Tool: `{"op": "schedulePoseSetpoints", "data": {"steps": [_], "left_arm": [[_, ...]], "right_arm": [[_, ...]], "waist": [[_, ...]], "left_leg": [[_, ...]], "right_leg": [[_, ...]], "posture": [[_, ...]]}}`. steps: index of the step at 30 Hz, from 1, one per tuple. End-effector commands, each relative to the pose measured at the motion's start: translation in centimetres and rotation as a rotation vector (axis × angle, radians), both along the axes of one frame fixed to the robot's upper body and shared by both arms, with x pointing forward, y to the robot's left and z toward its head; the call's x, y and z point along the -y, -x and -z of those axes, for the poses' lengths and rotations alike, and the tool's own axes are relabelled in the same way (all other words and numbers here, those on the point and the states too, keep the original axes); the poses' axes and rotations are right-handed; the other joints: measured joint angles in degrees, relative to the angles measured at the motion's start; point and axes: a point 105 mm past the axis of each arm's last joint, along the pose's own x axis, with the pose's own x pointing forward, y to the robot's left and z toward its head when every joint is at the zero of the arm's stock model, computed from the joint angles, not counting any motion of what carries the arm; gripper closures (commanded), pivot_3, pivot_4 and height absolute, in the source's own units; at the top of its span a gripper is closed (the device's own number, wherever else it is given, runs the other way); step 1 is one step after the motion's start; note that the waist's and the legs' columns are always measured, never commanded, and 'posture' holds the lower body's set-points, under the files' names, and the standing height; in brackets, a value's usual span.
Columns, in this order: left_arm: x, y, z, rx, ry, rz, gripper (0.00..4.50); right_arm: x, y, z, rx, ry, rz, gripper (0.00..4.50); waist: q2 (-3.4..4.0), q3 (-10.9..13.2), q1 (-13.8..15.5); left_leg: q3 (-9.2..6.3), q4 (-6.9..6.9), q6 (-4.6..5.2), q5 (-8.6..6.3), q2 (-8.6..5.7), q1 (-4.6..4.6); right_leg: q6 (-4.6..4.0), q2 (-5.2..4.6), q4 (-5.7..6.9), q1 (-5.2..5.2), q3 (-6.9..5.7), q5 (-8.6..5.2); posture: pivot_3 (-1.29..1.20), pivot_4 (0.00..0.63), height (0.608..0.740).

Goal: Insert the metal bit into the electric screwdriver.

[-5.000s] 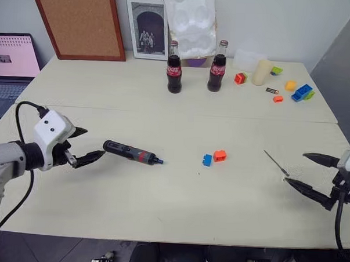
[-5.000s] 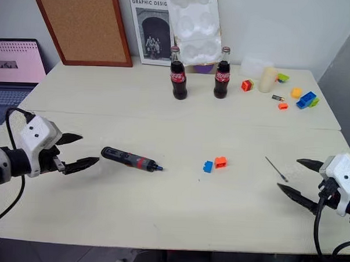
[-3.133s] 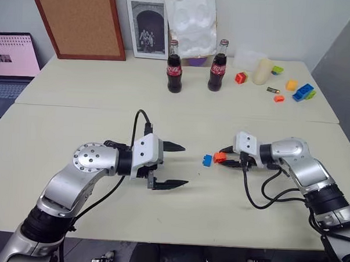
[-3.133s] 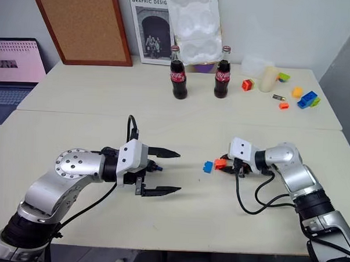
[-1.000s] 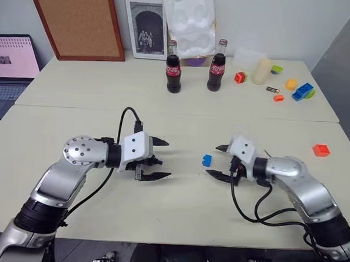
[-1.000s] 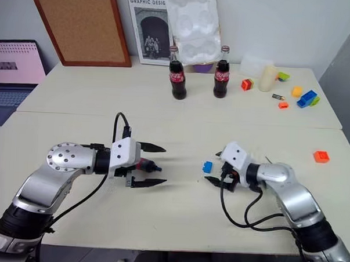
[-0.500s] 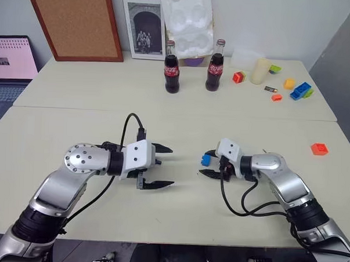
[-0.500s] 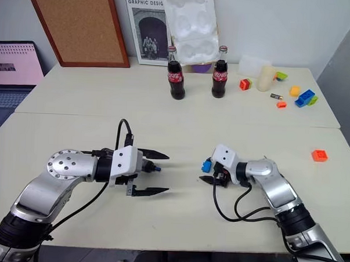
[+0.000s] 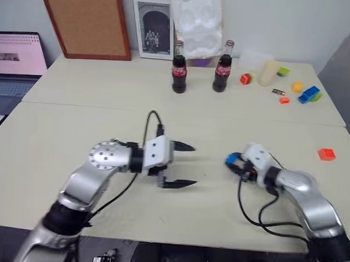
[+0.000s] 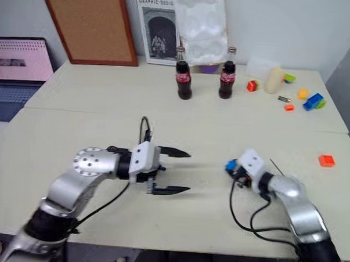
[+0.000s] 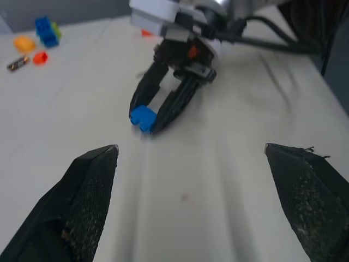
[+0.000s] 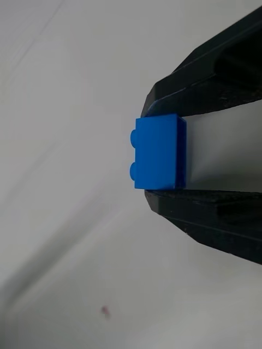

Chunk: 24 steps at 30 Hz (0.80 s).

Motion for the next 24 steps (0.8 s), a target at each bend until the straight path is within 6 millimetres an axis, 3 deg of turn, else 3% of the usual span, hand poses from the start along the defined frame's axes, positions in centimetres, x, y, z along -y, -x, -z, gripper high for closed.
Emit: {"op": "schedulePoseSetpoints", "data": {"steps": [1,5,7,14,18,20,24], "left_arm": [[2.4,0.2,-0.9,0.032,0.046,0.080,0.00],[5.5,0.3,-1.5,0.061,0.085,0.167,0.00],[6.8,0.4,-1.8,0.073,0.100,0.207,0.00],[10.2,0.9,-2.2,0.124,0.118,0.289,0.00],[10.8,1.0,-2.2,0.133,0.125,0.295,0.00],[10.8,0.9,-2.1,0.135,0.127,0.289,0.00],[10.2,0.3,-2.0,0.133,0.123,0.256,0.00]], "right_arm": [[4.4,1.5,-2.2,0.101,-0.028,0.281,3.04],[9.8,2.7,-2.4,0.156,-0.061,0.624,3.04],[11.5,3.0,-2.2,0.160,-0.069,0.721,3.04],[15.8,1.9,-1.4,0.156,-0.140,0.955,3.04],[16.7,1.2,-0.9,0.142,-0.213,1.023,3.04],[16.6,1.3,-1.0,0.146,-0.232,1.029,2.33],[16.1,1.9,-1.5,0.168,-0.267,1.030,1.50]], "waist": [[0.03,-0.01,-0.36],[0.06,-0.03,-1.46],[0.08,-0.04,-1.50],[0.09,-0.05,-1.90],[0.19,-0.10,-2.02],[0.19,-0.10,-2.01],[0.23,-0.11,-2.01]], "left_leg": [[-0.01,0.00,0.00,0.00,0.01,0.02],[0.07,-0.01,0.01,0.00,0.00,0.25],[0.04,0.02,0.01,0.02,0.00,0.28],[0.09,0.08,0.01,0.02,-0.05,0.33],[0.08,-0.01,0.02,0.02,-0.03,0.33],[0.07,-0.05,0.03,0.01,-0.04,0.31],[0.06,-0.08,0.04,0.01,-0.04,0.25]], "right_leg": [[0.00,0.01,0.00,0.00,-0.01,0.00],[0.15,0.05,0.09,0.07,0.14,-0.08],[0.09,0.07,0.11,0.11,0.14,-0.06],[-0.07,0.06,0.04,0.20,0.27,-0.05],[0.10,0.08,0.04,0.18,0.25,0.04],[0.07,0.08,0.02,0.17,0.24,0.05],[0.04,0.06,-0.06,0.17,0.23,0.03]], "posture": [[0.00,0.150,0.740],[0.00,0.150,0.740],[0.00,0.150,0.740],[0.00,0.150,0.740],[0.00,0.150,0.740],[0.00,0.150,0.740],[0.00,0.150,0.740]]}}
